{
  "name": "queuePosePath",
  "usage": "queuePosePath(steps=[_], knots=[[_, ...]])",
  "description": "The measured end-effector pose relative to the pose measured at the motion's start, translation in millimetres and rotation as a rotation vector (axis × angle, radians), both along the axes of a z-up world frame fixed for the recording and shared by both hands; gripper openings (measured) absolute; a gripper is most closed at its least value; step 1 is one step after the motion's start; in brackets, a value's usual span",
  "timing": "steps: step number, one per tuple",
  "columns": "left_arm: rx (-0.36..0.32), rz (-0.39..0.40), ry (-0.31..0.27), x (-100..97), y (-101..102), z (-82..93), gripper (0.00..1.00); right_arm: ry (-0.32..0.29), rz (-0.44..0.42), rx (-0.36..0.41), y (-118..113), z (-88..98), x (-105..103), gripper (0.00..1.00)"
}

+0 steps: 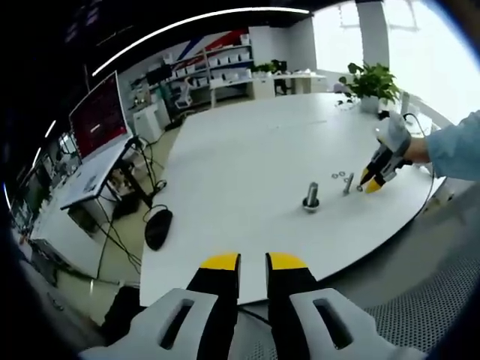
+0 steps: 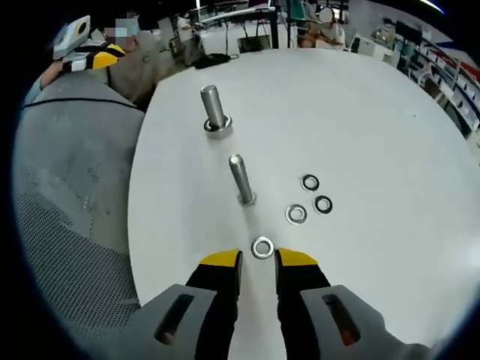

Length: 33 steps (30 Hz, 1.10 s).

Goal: Place the washer onto the threaded stud by aligning its center hole with the stud, sliding it down to the base, and recovering from edge contact or off-axis alignment until the washer reaches the visible bottom stop.

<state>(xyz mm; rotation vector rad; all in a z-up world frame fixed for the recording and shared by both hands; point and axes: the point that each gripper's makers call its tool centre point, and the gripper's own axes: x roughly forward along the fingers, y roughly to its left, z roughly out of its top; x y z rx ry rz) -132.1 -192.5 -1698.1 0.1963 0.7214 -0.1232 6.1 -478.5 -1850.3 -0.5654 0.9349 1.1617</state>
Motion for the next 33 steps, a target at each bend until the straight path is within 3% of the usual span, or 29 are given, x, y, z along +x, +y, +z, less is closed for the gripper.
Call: queuePosePath(steps=[7,11,24,33], knots=[[0.000,0.001,-0.001,0.4,0.5,0.2,0.11,-0.025,0.001,0.015,0.4,0.0,1.6,0.18],[-0.001,0.001,0.000,0.3,0.5,0.1,0.11,-0.047,-0.030,0.059,1.9,-0.2,3.4,0.15],[0.007,0.002,0.010,-0.5,1.0,-1.4,0.10,-0.121,0.006,0.061,4.9,-0.3,0.3,0.15],[0.014,-0.001,0.021,-1.4,1.6,-3.4,0.10,-0.115,-0.011,0.087,4.7,-0.6,0.5,0.15]])
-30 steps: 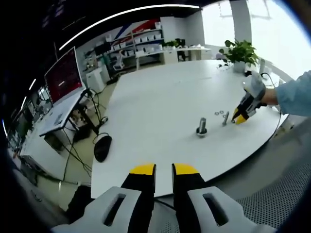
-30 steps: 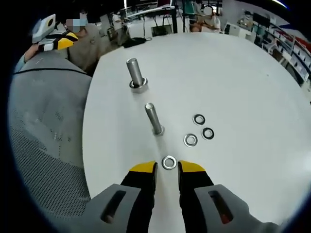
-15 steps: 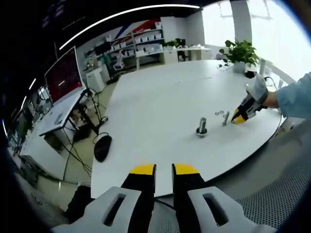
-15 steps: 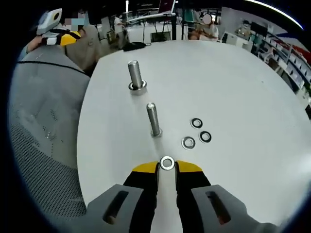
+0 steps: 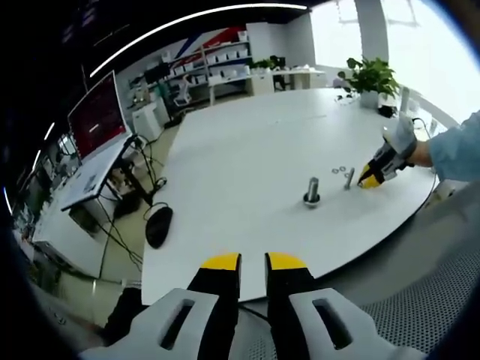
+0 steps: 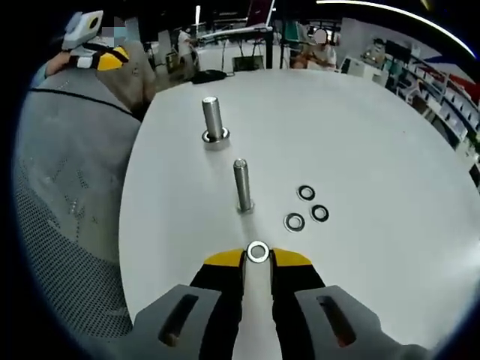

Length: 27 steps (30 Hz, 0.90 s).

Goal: Place the washer onto the threaded stud by aligning its center hole with the stud, sliding it down to the base, and recovering from edge contact or off-axis alignment until the washer reaches the visible bottom stop.

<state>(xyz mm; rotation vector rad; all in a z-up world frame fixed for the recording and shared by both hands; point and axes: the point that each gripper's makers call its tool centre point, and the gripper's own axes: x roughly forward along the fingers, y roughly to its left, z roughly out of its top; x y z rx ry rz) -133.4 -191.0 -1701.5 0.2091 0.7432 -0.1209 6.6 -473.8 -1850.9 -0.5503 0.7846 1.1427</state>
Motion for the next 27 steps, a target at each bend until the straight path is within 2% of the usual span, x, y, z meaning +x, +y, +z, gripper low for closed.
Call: queuePosePath(steps=[4,6,9,12,27], knots=[[0.003,-0.001,0.006,-0.6,-0.1,-1.0,0.10,-0.004,0.001,0.017,0.6,0.1,1.2,0.15],[0.004,-0.001,0.007,-0.8,0.0,-1.1,0.10,-0.016,0.032,0.050,2.8,0.8,-1.2,0.14],[0.006,0.001,0.008,-1.1,0.3,-1.2,0.10,0.002,0.015,0.066,1.7,1.5,-0.6,0.14],[0.009,-0.001,0.015,-1.7,0.1,-2.2,0.10,-0.014,0.054,0.051,2.6,1.4,-0.7,0.14],[0.012,-0.004,0.023,-2.1,0.3,-3.5,0.09,-0.017,0.025,0.076,2.9,1.2,-1.2,0.14]])
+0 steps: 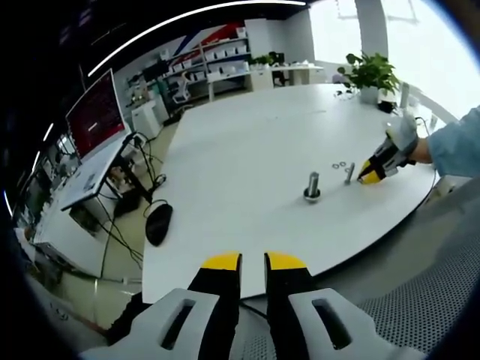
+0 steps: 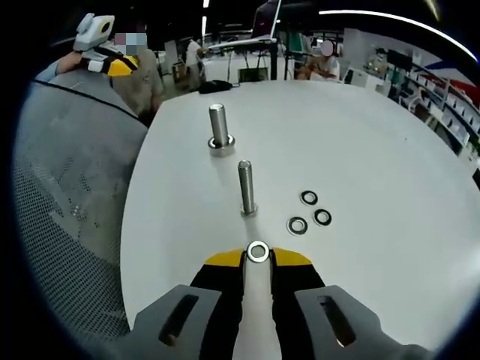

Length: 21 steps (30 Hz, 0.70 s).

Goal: Place the washer onto the threaded stud by aligning its center hole with the stud, sliding it down to the base, and recovering from edge contact or off-axis alignment until the washer reaches the visible bottom stop.

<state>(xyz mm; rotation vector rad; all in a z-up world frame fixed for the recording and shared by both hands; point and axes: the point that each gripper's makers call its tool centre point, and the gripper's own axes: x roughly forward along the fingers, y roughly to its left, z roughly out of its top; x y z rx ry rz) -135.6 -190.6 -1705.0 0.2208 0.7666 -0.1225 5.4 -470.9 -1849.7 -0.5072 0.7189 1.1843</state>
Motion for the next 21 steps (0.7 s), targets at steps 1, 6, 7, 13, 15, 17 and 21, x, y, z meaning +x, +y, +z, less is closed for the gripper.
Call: queuePosePath(steps=[1,6,7,13,15,17,21], knots=[[0.002,-0.001,0.002,-0.3,0.0,-0.3,0.09,-0.001,0.000,-0.001,0.0,-0.1,-0.2,0.14],[0.003,-0.003,0.002,-0.4,0.2,-0.3,0.09,-0.005,-0.016,-0.016,1.1,-0.2,-0.6,0.14],[0.004,-0.004,0.003,-0.4,0.2,-0.4,0.09,-0.016,0.000,-0.031,1.4,-0.5,-0.8,0.14],[0.006,-0.006,0.005,-0.5,0.1,-0.9,0.08,-0.051,0.036,-0.091,1.0,0.1,1.0,0.14],[0.005,-0.005,0.005,-0.5,0.2,-0.8,0.08,-0.052,0.045,-0.098,1.4,0.3,-0.8,0.14],[0.006,-0.006,0.005,-0.5,0.2,-0.8,0.08,-0.044,0.036,-0.085,2.1,4.1,-1.8,0.14],[0.007,-0.008,0.006,-0.6,0.1,-1.0,0.08,-0.037,0.018,-0.058,5.2,15.8,-0.7,0.14]])
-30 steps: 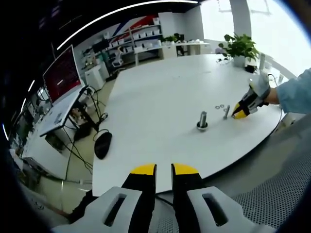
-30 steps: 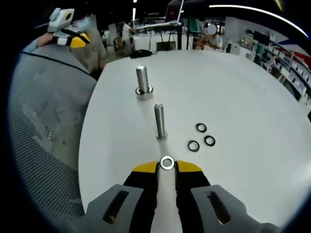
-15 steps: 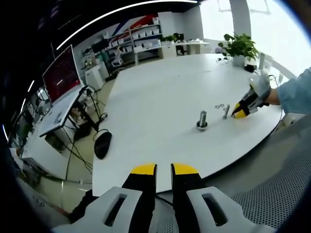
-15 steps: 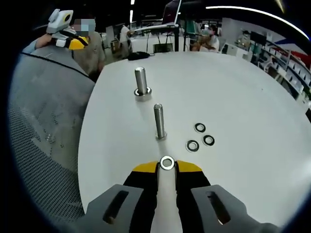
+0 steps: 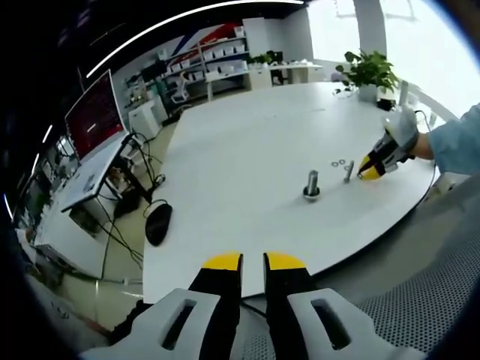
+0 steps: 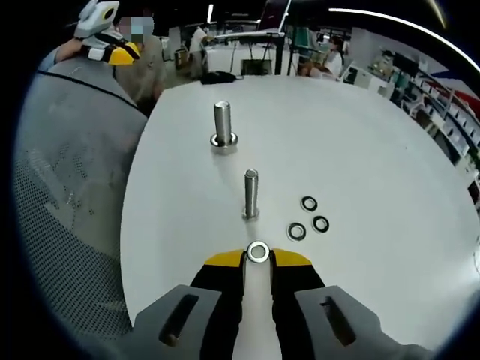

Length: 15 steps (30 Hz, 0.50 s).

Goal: Place the washer onto the threaded stud by aligning its center hole with the stud, sliding it down to the base, and recovering from edge contact or off-axis alignment until the washer reaches the visible bottom stop.

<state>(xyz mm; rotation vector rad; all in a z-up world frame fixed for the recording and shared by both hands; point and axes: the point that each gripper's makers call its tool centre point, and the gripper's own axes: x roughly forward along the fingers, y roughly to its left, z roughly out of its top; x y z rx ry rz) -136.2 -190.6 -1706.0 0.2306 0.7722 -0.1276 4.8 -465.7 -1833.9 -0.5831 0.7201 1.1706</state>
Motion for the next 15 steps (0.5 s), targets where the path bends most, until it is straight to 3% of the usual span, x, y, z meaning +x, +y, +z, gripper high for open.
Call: queuePosePath(steps=[11,15], knots=[[0.014,-0.003,0.005,-0.6,1.2,-1.1,0.08,0.020,-0.006,0.105,17.7,46.4,-2.8,0.14],[0.014,-0.005,0.006,-0.9,1.0,-1.2,0.08,0.052,-0.030,0.168,25.8,60.7,-3.3,0.14]])
